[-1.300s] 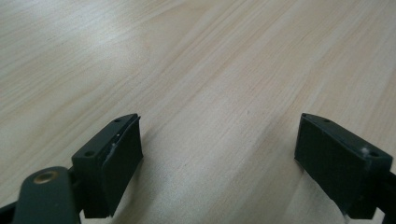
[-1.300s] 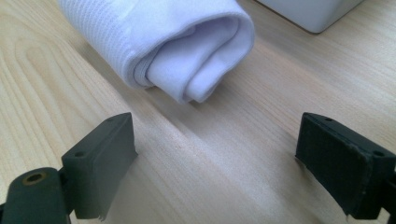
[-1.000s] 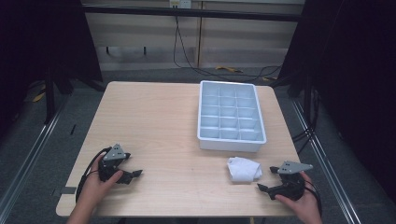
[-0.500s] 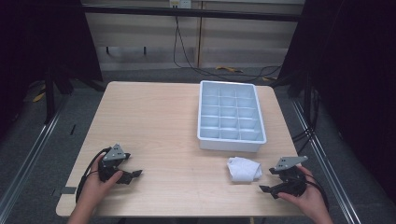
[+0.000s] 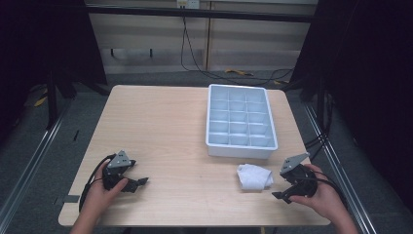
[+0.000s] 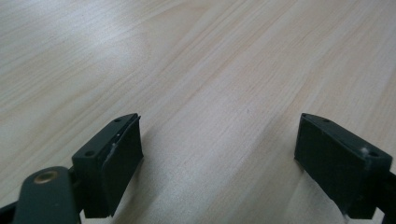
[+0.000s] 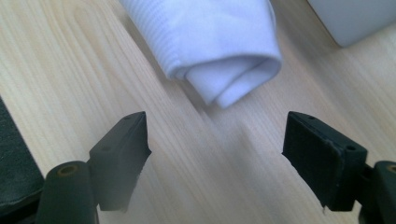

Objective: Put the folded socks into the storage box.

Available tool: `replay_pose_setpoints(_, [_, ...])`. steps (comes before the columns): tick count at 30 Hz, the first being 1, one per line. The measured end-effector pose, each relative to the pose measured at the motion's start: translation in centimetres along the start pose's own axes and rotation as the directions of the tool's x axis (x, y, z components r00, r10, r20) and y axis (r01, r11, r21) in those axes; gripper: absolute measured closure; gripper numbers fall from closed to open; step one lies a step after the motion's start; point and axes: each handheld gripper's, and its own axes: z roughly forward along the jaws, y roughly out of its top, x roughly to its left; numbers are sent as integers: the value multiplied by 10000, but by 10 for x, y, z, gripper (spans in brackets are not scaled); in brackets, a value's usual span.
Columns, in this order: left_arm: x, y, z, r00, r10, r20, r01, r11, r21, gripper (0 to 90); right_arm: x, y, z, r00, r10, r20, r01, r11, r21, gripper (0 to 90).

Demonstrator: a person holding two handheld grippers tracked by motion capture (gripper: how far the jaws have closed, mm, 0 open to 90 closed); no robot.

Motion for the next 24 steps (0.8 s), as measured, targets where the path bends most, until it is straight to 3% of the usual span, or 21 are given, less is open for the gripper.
replay_pose_setpoints(8, [0, 0, 0, 10000, -4, -2, 4, 10000, 0, 147, -1, 23, -9, 9983, -574, 75, 568, 9963, 639, 225])
replay_pose_setpoints(16, [0, 0, 0, 10000, 0, -4, 0, 10000, 0, 147, -1, 43, -13, 9952, -973, 125, 958, 9915, 882, 243])
replay_pose_setpoints(24, [0, 0, 0, 10000, 16, -2, -16, 10000, 16, 147, 10, 64, -5, 9836, -1796, -149, 1800, 9746, 1330, 271])
